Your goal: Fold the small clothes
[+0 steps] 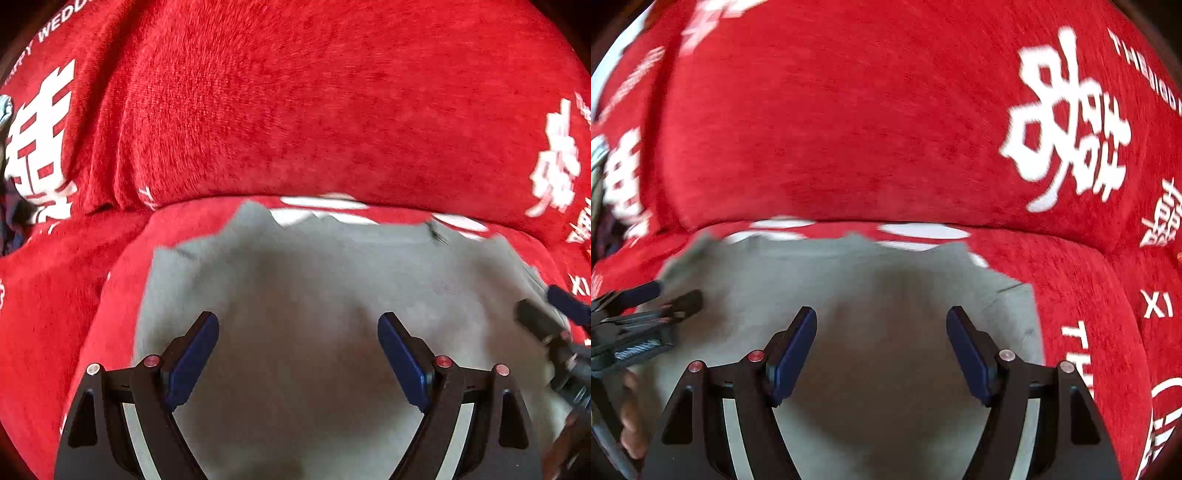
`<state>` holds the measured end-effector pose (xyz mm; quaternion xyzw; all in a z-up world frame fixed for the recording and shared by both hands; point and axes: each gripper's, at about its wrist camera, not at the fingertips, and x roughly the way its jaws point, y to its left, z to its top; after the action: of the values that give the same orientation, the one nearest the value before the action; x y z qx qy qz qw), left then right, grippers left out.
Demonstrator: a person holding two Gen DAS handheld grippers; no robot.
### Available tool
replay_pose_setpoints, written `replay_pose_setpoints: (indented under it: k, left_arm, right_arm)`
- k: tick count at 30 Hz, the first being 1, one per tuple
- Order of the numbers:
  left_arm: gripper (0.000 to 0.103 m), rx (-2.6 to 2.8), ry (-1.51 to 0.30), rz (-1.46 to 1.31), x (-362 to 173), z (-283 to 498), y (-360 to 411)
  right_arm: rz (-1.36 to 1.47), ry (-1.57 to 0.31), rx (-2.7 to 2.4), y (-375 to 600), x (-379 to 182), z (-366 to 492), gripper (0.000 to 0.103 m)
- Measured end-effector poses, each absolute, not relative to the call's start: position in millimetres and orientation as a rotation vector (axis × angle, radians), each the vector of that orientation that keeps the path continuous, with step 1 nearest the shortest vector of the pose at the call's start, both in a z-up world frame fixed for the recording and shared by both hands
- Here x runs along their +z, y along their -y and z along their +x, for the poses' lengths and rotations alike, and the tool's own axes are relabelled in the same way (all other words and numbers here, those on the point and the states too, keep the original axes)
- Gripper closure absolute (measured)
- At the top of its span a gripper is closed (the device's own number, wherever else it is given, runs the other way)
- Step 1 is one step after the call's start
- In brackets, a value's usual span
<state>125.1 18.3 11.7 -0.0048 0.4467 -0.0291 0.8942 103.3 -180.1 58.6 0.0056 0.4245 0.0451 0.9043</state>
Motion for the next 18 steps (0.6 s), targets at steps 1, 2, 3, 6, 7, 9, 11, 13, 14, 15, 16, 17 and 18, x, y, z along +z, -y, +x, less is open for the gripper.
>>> replay_pose_setpoints:
  k: [1,2,3,6,7,9,11,13,14,15,16,17,18]
  left_arm:
    - [0.014,-0.063,-0.925,-0.008,10,118,-16]
    - [0.014,-0.058,-0.930,0.002,7,110,-13]
    - [0.014,-0.053,-0.938,0.008,5,106,-12]
    - [0.014,-0.037,-0.938,0.016,-3,96,-15]
    - [0.014,-0.039,-0.927,0.017,-3,93,-18]
    - [0.014,-0.040,-0.927,0.007,-2,90,-26]
    - [0.014,-0.042,-0.927,-0.008,-1,86,-34]
    - [0.014,-0.042,-0.925,-0.013,-1,82,-41]
    - [0.014,-0.044,-0.922,-0.016,-1,80,-43]
    - [0.014,-0.046,-0.920,-0.019,-2,79,-46]
    - [0.014,-0.047,-0.918,-0.020,-2,77,-47]
    - [0.014,-0.046,-0.917,-0.020,-1,76,-49]
    - [0.014,-0.040,-0.918,-0.017,0,73,-50]
  right_arm:
    - [0.000,-0.882,0.112,170,58,94,0.027]
    - [-0.007,-0.897,0.126,162,55,91,0.027]
    - [-0.018,-0.912,0.137,157,51,88,0.027]
    - [-0.070,-0.946,0.118,145,34,79,0.027]
    - [-0.075,-0.946,0.114,144,30,78,0.027]
    - [-0.069,-0.927,0.093,150,25,76,0.027]
    - [-0.031,-0.934,0.064,166,25,75,0.027]
    - [-0.001,-0.937,0.041,180,28,70,0.027]
    - [0.011,-0.942,0.021,190,26,68,0.027]
    - [0.022,-0.949,0.012,198,25,67,0.027]
    - [0.036,-0.957,0.007,205,23,66,0.027]
    - [0.052,-0.963,0.010,211,22,64,0.027]
    - [0.051,-0.961,0.006,214,22,62,0.027]
